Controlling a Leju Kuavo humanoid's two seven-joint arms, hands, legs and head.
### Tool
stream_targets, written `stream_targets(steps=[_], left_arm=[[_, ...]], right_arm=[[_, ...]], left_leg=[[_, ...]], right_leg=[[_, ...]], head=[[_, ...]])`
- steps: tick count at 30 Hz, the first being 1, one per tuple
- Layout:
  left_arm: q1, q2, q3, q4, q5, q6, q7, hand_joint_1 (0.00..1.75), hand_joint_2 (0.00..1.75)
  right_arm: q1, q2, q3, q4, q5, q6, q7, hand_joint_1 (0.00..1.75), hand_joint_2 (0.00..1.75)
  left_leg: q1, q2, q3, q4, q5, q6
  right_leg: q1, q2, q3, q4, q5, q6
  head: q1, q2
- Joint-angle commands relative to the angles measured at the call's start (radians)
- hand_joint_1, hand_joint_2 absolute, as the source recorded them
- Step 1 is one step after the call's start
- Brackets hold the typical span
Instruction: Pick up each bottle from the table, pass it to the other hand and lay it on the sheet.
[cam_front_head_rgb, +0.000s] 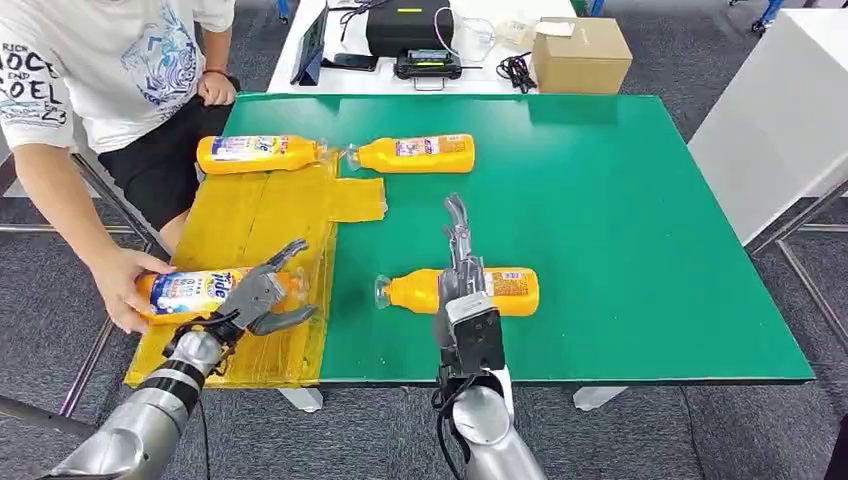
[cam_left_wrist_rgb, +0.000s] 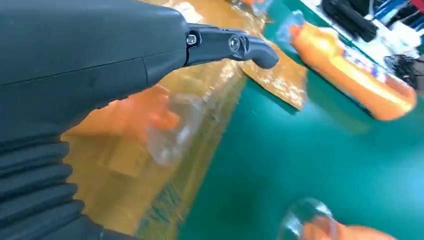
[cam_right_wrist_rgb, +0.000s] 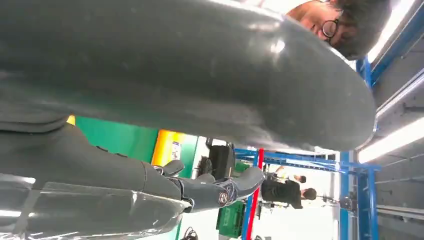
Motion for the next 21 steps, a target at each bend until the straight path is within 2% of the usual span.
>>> stream_targets(steps=[1, 9, 12, 13, 14, 15, 16, 21], left_arm=[[0.015, -0.012, 0.025, 0.006, 0.002, -0.008, 0.006, 0.0, 0.0], [0.015, -0.012, 0.025, 0.006, 0.002, -0.008, 0.006, 0.0, 0.0], [0.033, -0.048, 0.071, -0.061, 0.128, -0.011, -0.023, 0.0, 0.0], [0.047, -0.067, 0.075, -0.109, 0.165, 0.017, -0.029, 0.0, 0.0], [0.069, -0.103, 0.109, -0.184, 0.233, 0.138, -0.064, 0.0, 0.0], [0.086, -0.119, 0.109, -0.242, 0.264, 0.191, -0.082, 0.0, 0.0], [0.104, -0.137, 0.124, -0.3, 0.309, 0.263, -0.104, 0.0, 1.75], [0.188, -0.149, 0.122, -0.502, 0.433, 0.397, -0.132, 0.0, 1.75]], right_arm=[[-0.044, -0.015, 0.005, 0.076, -0.002, -0.001, 0.004, 0.0, 0.0], [-0.044, -0.015, 0.005, 0.076, -0.002, -0.001, 0.004, 0.0, 0.0], [-0.041, -0.013, 0.0, 0.079, -0.008, 0.009, 0.004, 0.0, 0.0], [-0.041, -0.017, 0.0, 0.081, -0.005, 0.013, 0.006, 0.0, 0.0], [-0.047, -0.029, 0.007, 0.091, 0.042, -0.003, 0.023, 0.0, 0.0], [-0.055, -0.042, 0.015, 0.102, 0.077, -0.005, 0.04, 0.0, 0.0], [-0.072, -0.061, 0.029, 0.127, 0.144, -0.015, 0.077, 0.0, 0.0], [-0.155, -0.121, -0.02, 0.278, 0.349, -0.059, 0.215, 0.0, 0.0]], left_leg=[[0.0, 0.002, 0.003, -0.001, -0.001, -0.001], [0.001, 0.003, 0.002, 0.0, -0.001, -0.001], [0.001, 0.003, 0.003, -0.001, -0.002, -0.001], [0.001, 0.002, 0.001, -0.001, -0.001, -0.001], [0.001, 0.002, 0.003, 0.0, -0.002, -0.001], [0.001, 0.001, 0.001, 0.0, -0.001, -0.001], [0.001, 0.0, 0.001, 0.0, -0.002, -0.001], [0.001, 0.003, 0.0, -0.001, -0.002, -0.001]], right_leg=[[0.0, 0.002, 0.002, -0.001, 0.0, -0.001], [0.001, 0.002, 0.001, -0.001, 0.0, -0.001], [0.002, 0.002, 0.003, -0.001, -0.001, -0.002], [0.001, 0.001, 0.001, -0.001, 0.0, -0.001], [0.002, 0.001, 0.002, -0.001, -0.001, -0.002], [0.001, 0.0, 0.001, -0.001, -0.001, -0.001], [0.002, -0.001, 0.002, -0.001, -0.001, -0.002], [0.001, 0.002, 0.001, -0.003, 0.0, -0.001]], head=[[0.0, 0.0], [0.0, 0.0], [0.0, 0.0], [0.0, 0.0], [0.0, 0.0], [0.0, 0.0], [0.0, 0.0], [-0.001, 0.0]])
